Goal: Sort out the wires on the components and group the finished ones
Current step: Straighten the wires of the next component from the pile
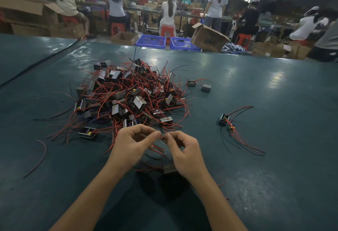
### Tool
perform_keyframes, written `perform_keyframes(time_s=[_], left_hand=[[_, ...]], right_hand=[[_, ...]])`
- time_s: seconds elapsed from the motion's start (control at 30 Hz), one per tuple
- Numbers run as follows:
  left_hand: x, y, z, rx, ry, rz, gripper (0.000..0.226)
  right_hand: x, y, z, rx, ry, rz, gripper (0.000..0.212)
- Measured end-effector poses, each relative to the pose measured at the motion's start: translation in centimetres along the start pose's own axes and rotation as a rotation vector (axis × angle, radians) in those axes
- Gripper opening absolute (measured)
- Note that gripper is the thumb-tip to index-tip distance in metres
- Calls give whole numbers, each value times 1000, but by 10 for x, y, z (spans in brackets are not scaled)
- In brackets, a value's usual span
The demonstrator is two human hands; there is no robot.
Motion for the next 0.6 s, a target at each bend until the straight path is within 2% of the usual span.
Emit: perform_keyframes(time_s=[0.13,0.37,0.6], left_hand=[[-4,-3,14,248,148,50,6],[1,-6,21,355,151,-43,9],[1,-2,12,105,-51,-104,9]], right_hand=[[2,-2,-5,-24,-17,-45,12],[6,-3,-8,-6,43,-117,16],[9,-4,-11,-37,66,-132,18]])
Point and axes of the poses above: each hand's wrist, its own y-axis towards the middle knuckle, its own x-axis out of the palm, z = x × y, the point moved 7 cm from there along y, towards the middle knuckle, and after that the axes turned 7 degrees about y, right-handed, at the moved point
